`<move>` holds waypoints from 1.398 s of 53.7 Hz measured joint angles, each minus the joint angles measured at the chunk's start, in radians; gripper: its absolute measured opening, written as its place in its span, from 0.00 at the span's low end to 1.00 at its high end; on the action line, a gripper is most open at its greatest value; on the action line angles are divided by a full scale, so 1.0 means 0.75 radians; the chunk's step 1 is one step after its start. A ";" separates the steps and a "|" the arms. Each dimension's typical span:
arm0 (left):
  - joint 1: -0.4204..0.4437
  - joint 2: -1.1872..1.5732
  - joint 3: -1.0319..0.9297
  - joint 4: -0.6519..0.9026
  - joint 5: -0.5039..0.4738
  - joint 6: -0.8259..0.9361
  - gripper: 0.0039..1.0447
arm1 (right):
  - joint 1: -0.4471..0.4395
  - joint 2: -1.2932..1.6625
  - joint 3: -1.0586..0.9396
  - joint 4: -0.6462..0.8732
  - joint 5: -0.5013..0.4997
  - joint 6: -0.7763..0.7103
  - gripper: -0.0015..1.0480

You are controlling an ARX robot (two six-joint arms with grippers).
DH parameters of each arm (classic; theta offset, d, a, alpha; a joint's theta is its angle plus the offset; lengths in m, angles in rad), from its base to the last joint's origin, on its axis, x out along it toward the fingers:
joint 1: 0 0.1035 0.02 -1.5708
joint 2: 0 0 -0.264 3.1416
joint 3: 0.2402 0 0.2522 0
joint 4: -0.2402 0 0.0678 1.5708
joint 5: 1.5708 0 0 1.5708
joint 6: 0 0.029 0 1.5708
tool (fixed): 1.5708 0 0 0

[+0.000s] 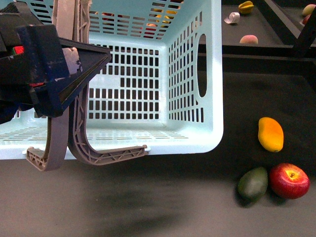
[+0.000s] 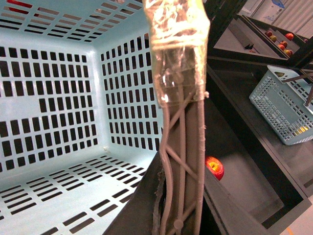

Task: Pick mango with right arm and hold basket with left

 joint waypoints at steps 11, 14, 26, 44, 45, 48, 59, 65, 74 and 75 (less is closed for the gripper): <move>0.000 0.000 0.000 0.000 0.003 -0.001 0.11 | -0.116 0.687 0.183 0.289 -0.089 0.002 0.92; 0.000 0.000 0.000 0.000 0.006 -0.001 0.11 | -0.134 0.817 0.231 0.312 -0.099 0.006 0.92; 0.000 0.000 0.000 0.000 0.007 -0.001 0.11 | -0.156 1.304 0.492 0.358 -0.123 0.013 0.92; 0.000 0.000 0.000 0.000 0.002 -0.001 0.11 | -0.126 1.843 0.902 0.290 -0.100 0.011 0.92; 0.000 0.000 0.000 0.000 0.002 -0.001 0.11 | -0.124 1.857 0.915 0.287 -0.098 0.012 0.92; 0.000 0.000 0.000 0.000 0.003 -0.001 0.11 | -0.107 1.957 1.009 0.257 -0.086 0.011 0.92; 0.000 0.000 0.000 0.000 0.006 -0.001 0.11 | -0.050 2.141 1.244 0.173 -0.050 0.008 0.92; 0.000 0.000 0.000 0.000 0.006 -0.001 0.11 | -0.028 2.197 1.322 0.166 -0.038 0.009 0.92; 0.000 0.000 0.000 0.000 0.006 -0.001 0.11 | 0.001 2.258 1.408 0.160 -0.007 0.015 0.92; 0.000 0.000 0.000 0.000 0.006 -0.001 0.11 | 0.003 2.263 1.414 0.161 -0.006 0.015 0.92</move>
